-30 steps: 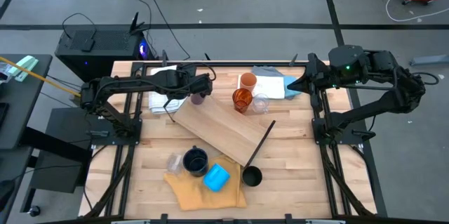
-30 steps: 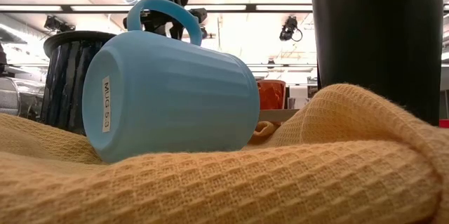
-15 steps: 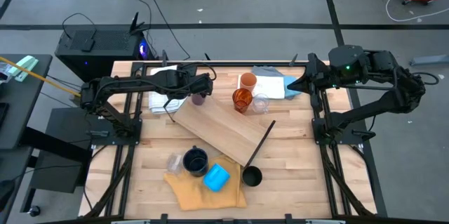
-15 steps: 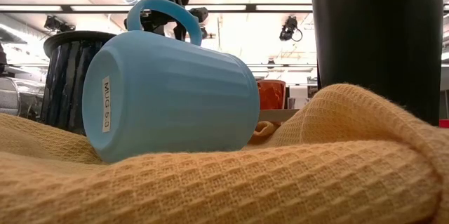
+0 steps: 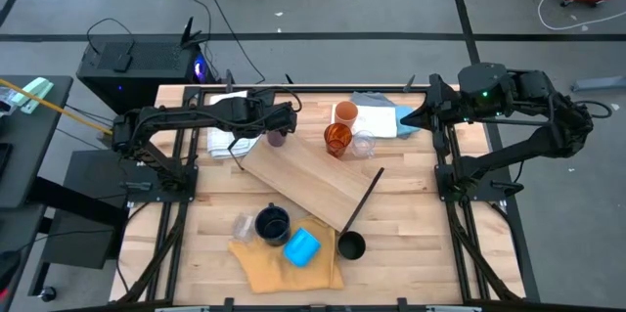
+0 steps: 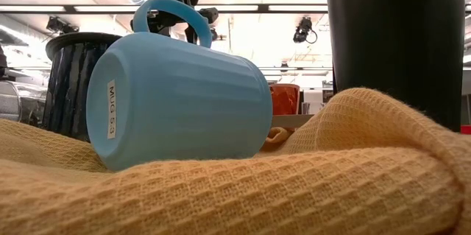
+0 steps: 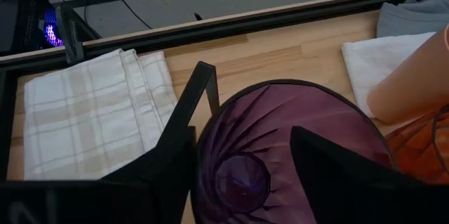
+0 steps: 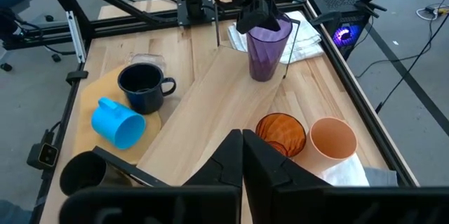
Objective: Stack small to large cups/mugs on shelf
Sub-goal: Put the purple cup on the shelf, then put the orange cup on the shelf
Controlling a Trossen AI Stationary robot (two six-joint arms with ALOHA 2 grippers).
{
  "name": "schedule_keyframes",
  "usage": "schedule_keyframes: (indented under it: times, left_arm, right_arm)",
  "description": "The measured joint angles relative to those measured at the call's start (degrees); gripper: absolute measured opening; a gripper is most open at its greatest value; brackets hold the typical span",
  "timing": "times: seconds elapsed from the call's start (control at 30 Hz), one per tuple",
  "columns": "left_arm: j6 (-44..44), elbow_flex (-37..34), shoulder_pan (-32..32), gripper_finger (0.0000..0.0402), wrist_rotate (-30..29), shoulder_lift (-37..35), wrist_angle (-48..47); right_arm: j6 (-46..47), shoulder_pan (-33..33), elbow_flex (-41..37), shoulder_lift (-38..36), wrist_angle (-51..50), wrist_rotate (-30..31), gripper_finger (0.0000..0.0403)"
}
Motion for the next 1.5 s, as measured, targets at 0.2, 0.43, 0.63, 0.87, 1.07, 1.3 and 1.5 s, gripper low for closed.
schedule_keyframes:
  times: [0.2, 0.43, 0.63, 0.87, 1.07, 1.3, 1.5]
  left_arm:
    - [-0.1, 0.0, 0.0, 0.0278, 0.0, 0.0, 0.0]
    - [-0.1, 0.0, 0.0, 0.0280, 0.0, -0.4, 0.5]
    - [1.5, 0.1, 0.3, 0.0284, 0.0, -0.9, 2.7]
    - [3.4, 0.2, 1.1, 0.0284, 0.0, -1.5, 2.9]
    - [5.9, 0.1, 2.9, 0.0284, 0.0, -2.6, 3.2]
    - [12.1, 0.1, 4.6, 0.0284, -0.4, -7.4, 15.5]
    - [22.6, 0.2, 1.4, 0.0284, 9.7, -9.2, 46.7]
  right_arm:
    - [0.0, 0.0, 0.0, 0.0, 0.0, 0.0, 0.0012]
    - [0.0, 0.0, 0.0, 0.0, 0.0, 0.0, 0.0010]
    - [0.0, 0.0, 0.0, 0.0, 0.0, 0.0, 0.0013]
    - [0.0, 0.0, 0.0, 0.0, 0.0, 0.0, 0.0010]
    - [0.4, 0.0, 0.0, 0.0, 0.0, 0.0, 0.0013]
    - [0.6, 0.0, 0.0, 0.0, -0.1, 0.0, 0.0011]
    - [-0.5, 0.0, 0.0, -0.3, -0.4, 1.8, 0.0012]
